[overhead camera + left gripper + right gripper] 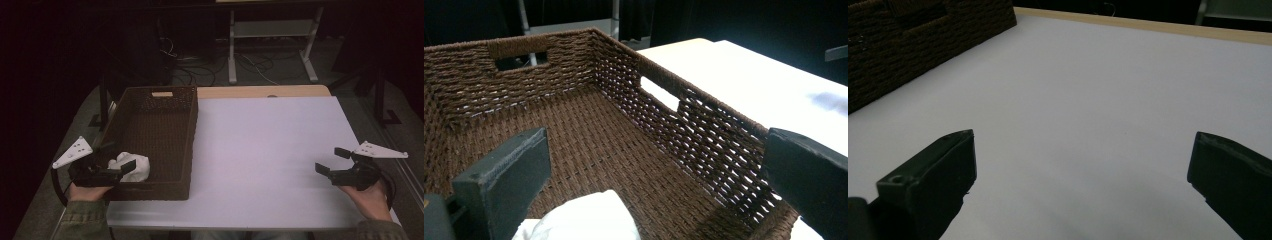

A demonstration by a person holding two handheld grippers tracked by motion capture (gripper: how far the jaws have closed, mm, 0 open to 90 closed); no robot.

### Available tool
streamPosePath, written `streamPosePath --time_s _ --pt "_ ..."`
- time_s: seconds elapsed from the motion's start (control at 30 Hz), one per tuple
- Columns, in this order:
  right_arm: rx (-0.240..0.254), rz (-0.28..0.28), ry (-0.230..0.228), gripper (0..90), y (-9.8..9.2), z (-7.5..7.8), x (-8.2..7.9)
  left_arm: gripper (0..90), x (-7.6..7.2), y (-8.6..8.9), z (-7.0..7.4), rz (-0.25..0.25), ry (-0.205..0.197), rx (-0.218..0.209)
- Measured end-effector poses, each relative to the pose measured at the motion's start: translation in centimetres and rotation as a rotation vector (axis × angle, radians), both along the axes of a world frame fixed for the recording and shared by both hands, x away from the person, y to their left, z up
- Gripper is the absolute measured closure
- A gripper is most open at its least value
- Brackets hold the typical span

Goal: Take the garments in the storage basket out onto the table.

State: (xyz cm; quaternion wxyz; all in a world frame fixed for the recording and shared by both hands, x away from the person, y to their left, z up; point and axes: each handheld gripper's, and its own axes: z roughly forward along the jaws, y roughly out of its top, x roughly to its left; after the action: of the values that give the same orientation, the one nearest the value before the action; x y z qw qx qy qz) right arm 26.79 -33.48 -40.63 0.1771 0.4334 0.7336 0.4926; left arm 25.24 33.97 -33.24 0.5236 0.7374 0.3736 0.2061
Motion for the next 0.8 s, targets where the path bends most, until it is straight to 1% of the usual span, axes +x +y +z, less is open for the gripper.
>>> streamPosePath --time_s 0.13,0.17,0.3,0.57,0.8 --pt "-0.001 0.002 0.004 0.0 0.03 -0.01 0.00 0.0 -0.05 0.12 0.04 0.001 -0.003 -0.002" --pt "-0.002 0.003 0.005 0.0 0.04 -0.01 -0.01 0.0 -0.09 0.12 0.05 0.003 -0.003 -0.009" --pt "-0.002 0.005 0.007 0.0 0.10 -0.02 -0.03 0.0 -0.16 0.30 0.15 0.004 -0.008 -0.006" --pt "-0.017 0.015 0.022 0.0 0.37 -0.19 -0.07 0.0 -0.35 0.79 0.26 0.025 -0.010 -0.018" --pt "-0.018 0.015 0.023 0.0 0.37 -0.24 -0.11 0.0 -0.44 0.44 0.66 0.020 -0.012 0.004"
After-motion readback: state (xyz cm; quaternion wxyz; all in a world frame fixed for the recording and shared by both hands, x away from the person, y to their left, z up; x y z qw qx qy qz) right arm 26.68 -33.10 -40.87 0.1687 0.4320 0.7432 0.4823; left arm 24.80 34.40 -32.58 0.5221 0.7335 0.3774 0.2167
